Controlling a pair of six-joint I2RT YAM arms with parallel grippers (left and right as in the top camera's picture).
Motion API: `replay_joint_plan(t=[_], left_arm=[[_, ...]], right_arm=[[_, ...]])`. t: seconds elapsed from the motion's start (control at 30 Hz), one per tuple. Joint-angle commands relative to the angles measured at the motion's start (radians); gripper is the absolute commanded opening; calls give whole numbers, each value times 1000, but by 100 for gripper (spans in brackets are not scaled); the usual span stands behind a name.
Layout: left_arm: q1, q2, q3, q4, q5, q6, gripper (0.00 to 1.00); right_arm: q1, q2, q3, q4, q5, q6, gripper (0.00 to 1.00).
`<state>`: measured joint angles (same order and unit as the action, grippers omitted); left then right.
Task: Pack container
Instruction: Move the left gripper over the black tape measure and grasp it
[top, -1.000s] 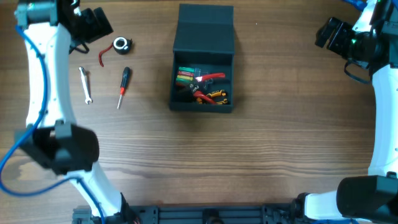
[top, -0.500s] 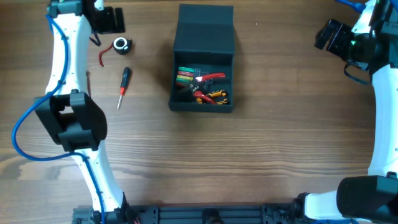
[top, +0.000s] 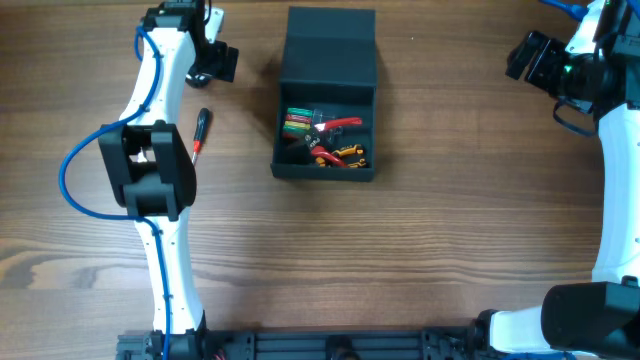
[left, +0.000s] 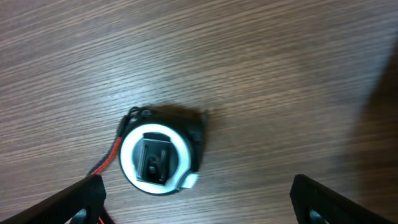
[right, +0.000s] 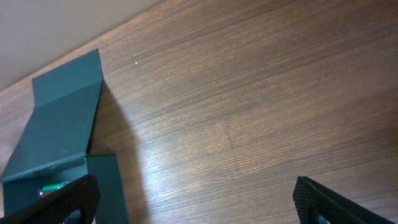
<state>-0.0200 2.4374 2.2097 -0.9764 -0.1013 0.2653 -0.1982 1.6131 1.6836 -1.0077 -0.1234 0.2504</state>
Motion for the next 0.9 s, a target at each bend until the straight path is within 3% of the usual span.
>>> replay_joint_plan(t=[0.0,0.1,0.63,0.77,0.87], left_arm=[[41,4,17,8,5,-59,100],[72,18,16,5,67,-87,99],[83,79,16,87,86,-86,96],[83,85,16,101,136,-30,89],[83,86,16,109,135,-30,93]], right_arm=[[0,15,-4,1,-8,18,100],[0,15,-4,1,-8,18,100],[0,15,-4,1,-8,18,100],[0,15,-4,1,-8,18,100],[0,15,-4,1,-8,18,100]])
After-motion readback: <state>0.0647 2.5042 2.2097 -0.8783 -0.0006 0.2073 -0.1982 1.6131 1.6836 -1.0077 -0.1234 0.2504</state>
